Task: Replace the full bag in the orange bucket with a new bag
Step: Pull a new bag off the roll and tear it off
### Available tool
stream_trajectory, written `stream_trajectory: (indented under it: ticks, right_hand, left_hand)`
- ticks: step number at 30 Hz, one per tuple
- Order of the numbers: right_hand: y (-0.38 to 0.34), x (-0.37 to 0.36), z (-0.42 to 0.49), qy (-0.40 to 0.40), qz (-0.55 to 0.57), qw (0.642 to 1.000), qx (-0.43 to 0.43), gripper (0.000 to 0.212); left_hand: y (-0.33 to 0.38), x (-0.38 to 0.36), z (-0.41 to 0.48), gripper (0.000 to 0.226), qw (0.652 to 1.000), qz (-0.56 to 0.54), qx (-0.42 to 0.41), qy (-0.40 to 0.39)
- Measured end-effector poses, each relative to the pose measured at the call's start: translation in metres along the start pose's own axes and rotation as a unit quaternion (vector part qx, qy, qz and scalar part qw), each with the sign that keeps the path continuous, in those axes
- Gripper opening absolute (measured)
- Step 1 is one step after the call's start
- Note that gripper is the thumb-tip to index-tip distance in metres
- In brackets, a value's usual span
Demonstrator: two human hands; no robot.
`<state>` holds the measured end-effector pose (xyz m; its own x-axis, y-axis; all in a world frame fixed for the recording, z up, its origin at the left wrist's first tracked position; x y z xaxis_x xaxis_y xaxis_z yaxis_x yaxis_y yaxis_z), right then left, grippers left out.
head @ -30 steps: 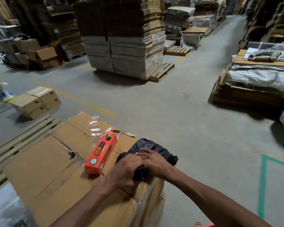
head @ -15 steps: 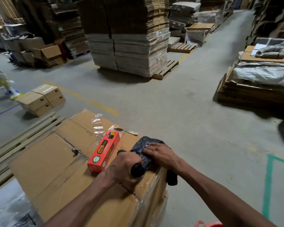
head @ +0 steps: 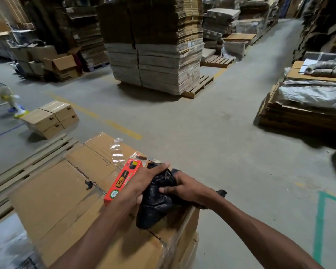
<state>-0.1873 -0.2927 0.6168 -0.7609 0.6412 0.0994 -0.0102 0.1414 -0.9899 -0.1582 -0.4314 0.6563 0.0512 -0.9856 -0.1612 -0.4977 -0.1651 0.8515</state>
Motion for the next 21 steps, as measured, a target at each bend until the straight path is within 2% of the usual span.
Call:
stream_trajectory:
  ticks: [2,4,5,6,8,10,14,18,21]
  right_hand:
    - [-0.002,0.004,0.004,0.018,0.024,0.999,-0.015,0.027]
    - [-0.007,0.013,0.006,0.044,0.028,0.998,-0.019,0.014]
    - [-0.009,0.017,0.007,0.049,0.031,0.998,-0.022,0.015]
    - [-0.012,0.021,0.007,0.047,0.035,0.998,-0.028,0.026]
    - [-0.018,0.024,0.005,0.025,0.013,0.998,-0.055,0.035]
    - [-0.019,0.028,0.005,0.01,-0.016,0.997,-0.076,0.032]
    - [-0.022,0.037,0.008,0.03,-0.038,0.994,-0.099,0.033]
    - [-0.03,0.039,0.011,0.066,-0.042,0.993,-0.091,0.026]
    - [-0.039,0.035,0.013,0.08,-0.036,0.992,-0.089,0.026]
  left_hand:
    - [0.0,0.0,0.0,0.034,0.998,-0.053,-0.016,-0.028]
    - [-0.005,0.003,-0.002,0.049,0.992,-0.077,-0.073,-0.073]
    - [-0.009,0.005,-0.004,0.058,0.987,-0.091,-0.092,-0.093]
    - [-0.016,0.008,-0.004,0.064,0.984,-0.111,-0.098,-0.101]
    - [-0.028,0.012,-0.004,0.071,0.985,-0.137,-0.074,-0.076]
    - [-0.032,0.016,-0.003,0.07,0.991,-0.125,-0.042,-0.02]
    - [-0.021,0.015,-0.002,0.052,0.992,-0.099,-0.061,0.055]
    - [-0.015,0.014,-0.005,0.033,0.992,-0.077,-0.053,0.09]
    - [-0.014,0.017,-0.006,0.044,0.993,-0.088,-0.019,0.074]
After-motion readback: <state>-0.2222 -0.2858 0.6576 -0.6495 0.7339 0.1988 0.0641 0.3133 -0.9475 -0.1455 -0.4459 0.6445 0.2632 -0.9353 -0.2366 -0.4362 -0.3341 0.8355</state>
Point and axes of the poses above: each hand's wrist, its own z-axis towards the middle knuckle, its own x-axis out of the back of the hand, y = z × x, the point moved 3 cm from there along z, towards the middle knuckle, and after that the axes turned 2 degrees about x, right-handed, at the moved point
